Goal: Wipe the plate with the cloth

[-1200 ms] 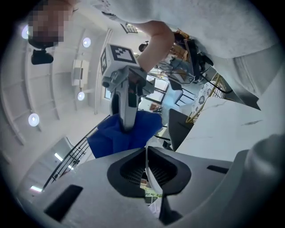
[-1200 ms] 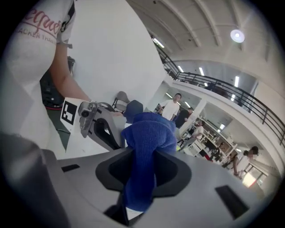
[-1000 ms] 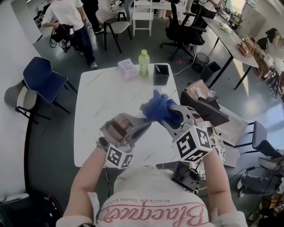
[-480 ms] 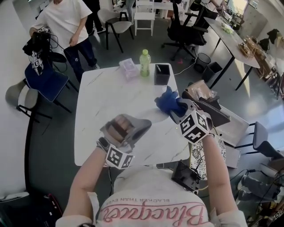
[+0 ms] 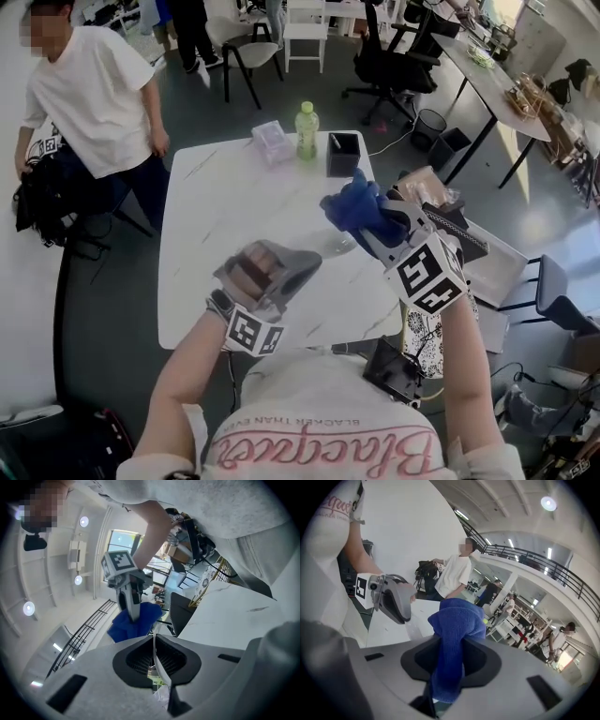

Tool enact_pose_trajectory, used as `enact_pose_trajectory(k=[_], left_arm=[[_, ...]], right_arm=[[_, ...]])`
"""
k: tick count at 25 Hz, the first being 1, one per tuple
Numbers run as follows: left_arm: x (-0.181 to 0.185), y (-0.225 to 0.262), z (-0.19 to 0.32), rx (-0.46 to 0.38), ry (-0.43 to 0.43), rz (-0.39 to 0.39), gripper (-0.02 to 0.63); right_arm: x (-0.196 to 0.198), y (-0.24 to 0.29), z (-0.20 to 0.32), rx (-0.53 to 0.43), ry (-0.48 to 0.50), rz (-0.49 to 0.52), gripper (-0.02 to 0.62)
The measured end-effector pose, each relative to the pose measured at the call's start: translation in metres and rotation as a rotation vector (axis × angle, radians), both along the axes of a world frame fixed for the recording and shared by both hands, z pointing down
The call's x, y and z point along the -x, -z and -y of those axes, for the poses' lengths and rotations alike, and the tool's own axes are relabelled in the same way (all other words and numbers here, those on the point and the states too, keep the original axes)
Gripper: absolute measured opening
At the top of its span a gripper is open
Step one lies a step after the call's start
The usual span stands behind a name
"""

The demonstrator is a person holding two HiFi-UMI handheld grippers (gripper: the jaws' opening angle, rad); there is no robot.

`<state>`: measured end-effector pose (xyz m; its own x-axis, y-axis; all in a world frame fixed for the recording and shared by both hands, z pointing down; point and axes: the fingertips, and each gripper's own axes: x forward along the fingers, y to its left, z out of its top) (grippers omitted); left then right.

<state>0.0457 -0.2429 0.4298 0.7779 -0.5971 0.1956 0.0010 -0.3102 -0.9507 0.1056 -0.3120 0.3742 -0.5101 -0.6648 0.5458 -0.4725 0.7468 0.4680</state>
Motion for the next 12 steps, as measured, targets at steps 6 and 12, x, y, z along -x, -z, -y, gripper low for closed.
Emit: enact_pose_trajectory(k=[6,12], left_arm=[[-0.004,-0.001,-0.005,-0.014,-0.027,0.016,0.017],[-0.003,-0.004,-0.006,-0.022,-0.04,0.047,0.017]], right_arm=[[0.052,0.013,-0.019,0.044,0.178,-0.003,0.098],[0.092,-0.01,-0.025,0.075,0.328,-0.166,0.098]])
